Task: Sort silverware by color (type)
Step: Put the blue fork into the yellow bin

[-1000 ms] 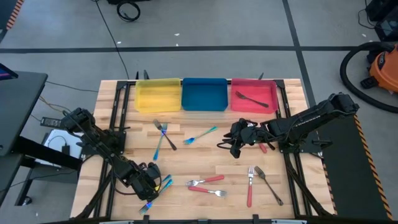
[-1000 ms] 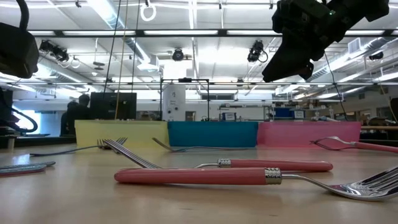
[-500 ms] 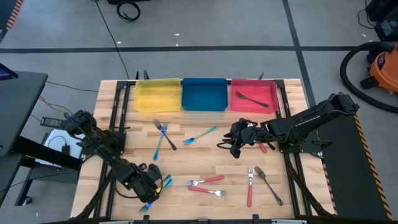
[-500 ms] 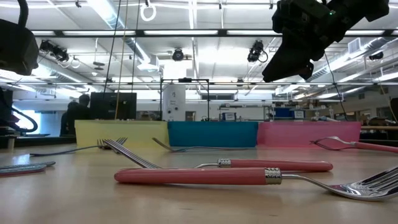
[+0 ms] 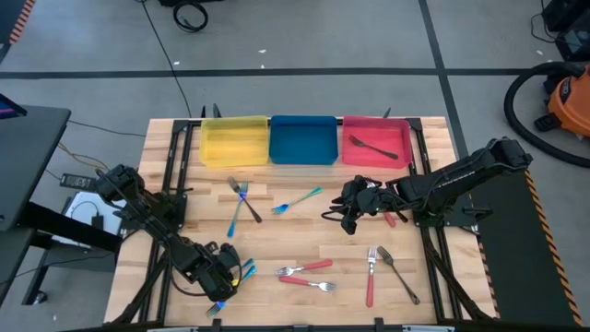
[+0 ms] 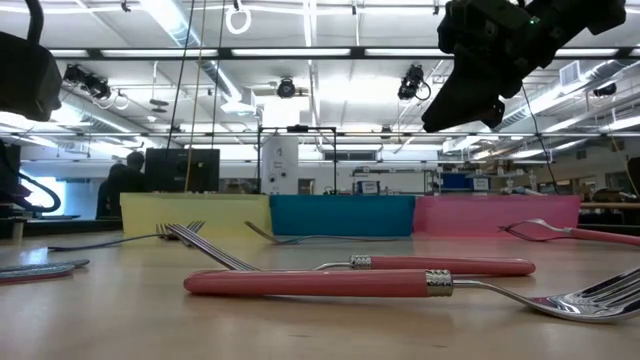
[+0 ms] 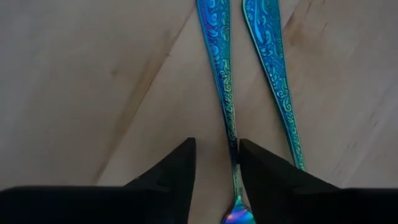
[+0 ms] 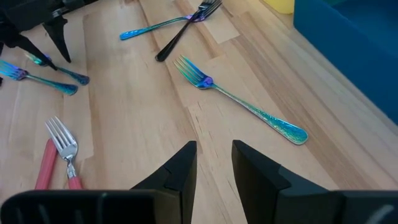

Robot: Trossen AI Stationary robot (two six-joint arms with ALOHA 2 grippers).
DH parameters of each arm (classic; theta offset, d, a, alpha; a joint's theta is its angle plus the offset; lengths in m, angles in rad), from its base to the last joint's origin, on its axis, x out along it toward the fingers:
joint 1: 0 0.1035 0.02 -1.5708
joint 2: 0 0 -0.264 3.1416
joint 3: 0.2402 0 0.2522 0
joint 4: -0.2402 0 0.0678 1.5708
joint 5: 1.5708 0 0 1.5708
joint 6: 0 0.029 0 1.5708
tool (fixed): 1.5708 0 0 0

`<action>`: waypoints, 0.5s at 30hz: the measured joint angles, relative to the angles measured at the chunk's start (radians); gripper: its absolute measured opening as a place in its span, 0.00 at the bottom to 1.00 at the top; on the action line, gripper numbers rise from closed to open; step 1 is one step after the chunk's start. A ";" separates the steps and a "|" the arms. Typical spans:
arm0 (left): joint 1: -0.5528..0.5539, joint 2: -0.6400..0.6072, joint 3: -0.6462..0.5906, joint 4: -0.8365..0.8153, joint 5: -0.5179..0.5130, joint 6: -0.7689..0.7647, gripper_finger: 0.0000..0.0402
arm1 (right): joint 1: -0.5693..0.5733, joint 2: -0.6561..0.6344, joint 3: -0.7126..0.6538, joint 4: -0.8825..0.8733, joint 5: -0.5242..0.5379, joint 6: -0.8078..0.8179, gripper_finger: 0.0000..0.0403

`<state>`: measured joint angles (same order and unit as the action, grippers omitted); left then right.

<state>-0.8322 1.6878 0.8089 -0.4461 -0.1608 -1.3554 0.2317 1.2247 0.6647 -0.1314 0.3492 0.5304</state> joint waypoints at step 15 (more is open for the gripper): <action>0.008 0.000 0.002 -0.032 0.000 0.051 0.02 | 0.000 0.000 0.000 0.000 -0.003 -0.002 0.27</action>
<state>-0.8245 1.6878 0.8104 -0.4782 -0.1608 -1.3044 0.2317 1.2247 0.6647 -0.1318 0.3462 0.5285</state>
